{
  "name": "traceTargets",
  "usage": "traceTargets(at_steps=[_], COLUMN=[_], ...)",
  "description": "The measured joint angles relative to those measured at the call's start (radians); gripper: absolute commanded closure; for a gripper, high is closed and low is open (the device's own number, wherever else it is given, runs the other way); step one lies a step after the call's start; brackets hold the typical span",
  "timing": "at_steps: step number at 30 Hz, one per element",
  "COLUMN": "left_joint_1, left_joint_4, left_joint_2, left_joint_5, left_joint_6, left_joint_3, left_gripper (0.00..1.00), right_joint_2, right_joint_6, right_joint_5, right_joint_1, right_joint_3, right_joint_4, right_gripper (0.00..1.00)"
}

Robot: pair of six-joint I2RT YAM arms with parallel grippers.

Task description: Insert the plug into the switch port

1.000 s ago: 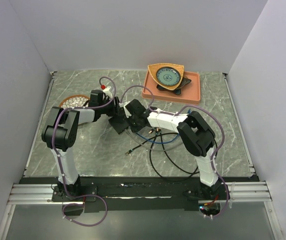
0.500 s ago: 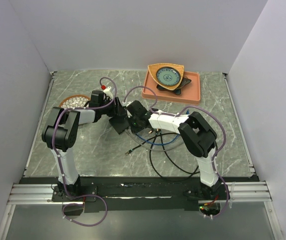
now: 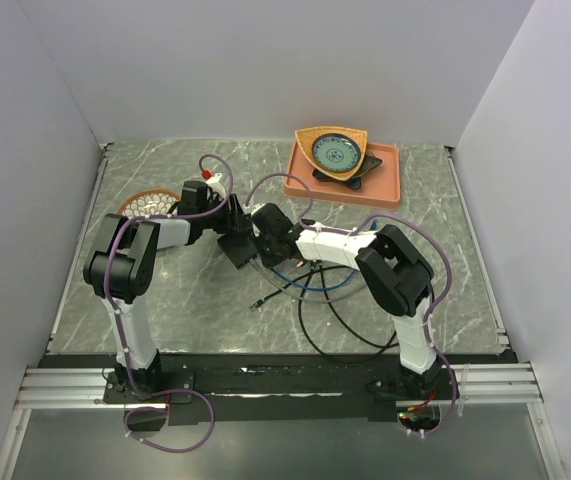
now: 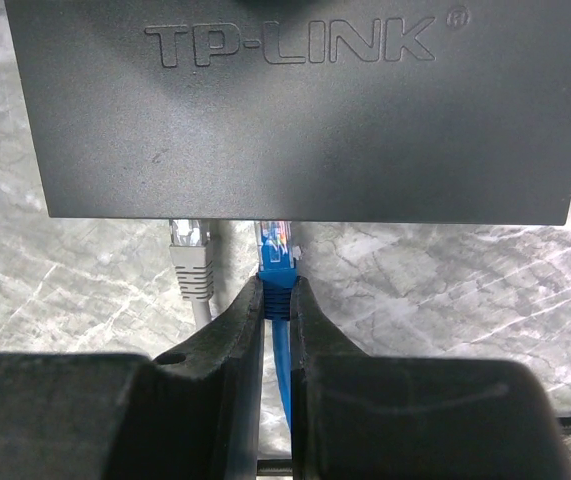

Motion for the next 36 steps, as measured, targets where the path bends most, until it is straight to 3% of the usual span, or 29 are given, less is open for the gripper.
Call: traceTargets(at_steps=[10, 19, 36], left_joint_1=[-0.017, -0.017, -0.018], left_joint_4=[-0.005, -0.008, -0.014], left_joint_2=[-0.002, -0.003, -0.003], left_joint_5=[-0.001, 0.000, 0.000], left_joint_6=[-0.003, -0.003, 0.000], left_joint_3=[0.000, 0.000, -0.002], left_gripper=[0.41, 0.45, 0.48], right_joint_2=[-0.002, -0.002, -0.008], right_joint_6=[-0.057, -0.085, -0.016], right_joint_5=[0.092, 0.137, -0.009], right_joint_1=[0.035, 0.048, -0.009], right_joint_3=[0.001, 0.006, -0.001], right_joint_4=[0.002, -0.008, -0.001], right_gripper=[1.00, 1.00, 1.00])
